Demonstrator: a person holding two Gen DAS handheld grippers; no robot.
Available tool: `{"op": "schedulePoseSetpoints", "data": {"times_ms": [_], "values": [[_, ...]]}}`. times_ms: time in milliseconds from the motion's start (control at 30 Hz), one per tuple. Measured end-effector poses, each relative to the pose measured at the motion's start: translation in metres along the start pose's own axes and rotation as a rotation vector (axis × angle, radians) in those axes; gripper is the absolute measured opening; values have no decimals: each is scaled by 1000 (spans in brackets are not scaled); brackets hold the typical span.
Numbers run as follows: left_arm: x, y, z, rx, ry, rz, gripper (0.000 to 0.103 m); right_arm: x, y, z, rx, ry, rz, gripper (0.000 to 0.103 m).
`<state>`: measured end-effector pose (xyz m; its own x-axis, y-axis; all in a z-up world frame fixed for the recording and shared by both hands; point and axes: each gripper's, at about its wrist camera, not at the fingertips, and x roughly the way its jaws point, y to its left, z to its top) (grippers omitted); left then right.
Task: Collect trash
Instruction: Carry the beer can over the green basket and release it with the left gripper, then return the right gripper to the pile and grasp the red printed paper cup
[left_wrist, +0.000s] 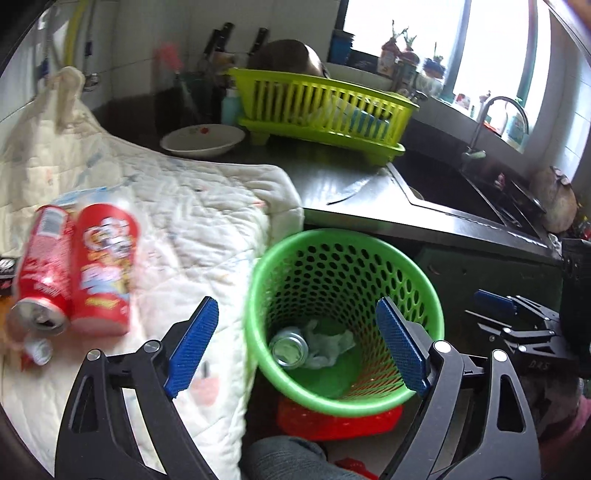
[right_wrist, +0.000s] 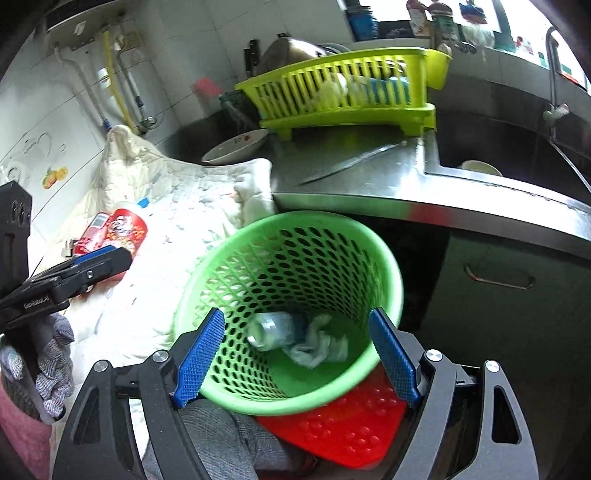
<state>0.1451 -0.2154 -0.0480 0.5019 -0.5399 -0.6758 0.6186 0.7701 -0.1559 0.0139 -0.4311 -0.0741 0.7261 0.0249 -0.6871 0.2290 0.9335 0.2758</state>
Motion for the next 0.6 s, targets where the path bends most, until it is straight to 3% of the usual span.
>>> {"op": "schedulePoseSetpoints", "data": {"times_ms": [333, 600], "values": [[-61, 61, -33, -112, -54, 180, 88, 11, 64, 13, -106, 7, 90, 78], [-98, 117, -52, -240, -96, 274, 88, 37, 116, 24, -169, 50, 180, 78]]}}
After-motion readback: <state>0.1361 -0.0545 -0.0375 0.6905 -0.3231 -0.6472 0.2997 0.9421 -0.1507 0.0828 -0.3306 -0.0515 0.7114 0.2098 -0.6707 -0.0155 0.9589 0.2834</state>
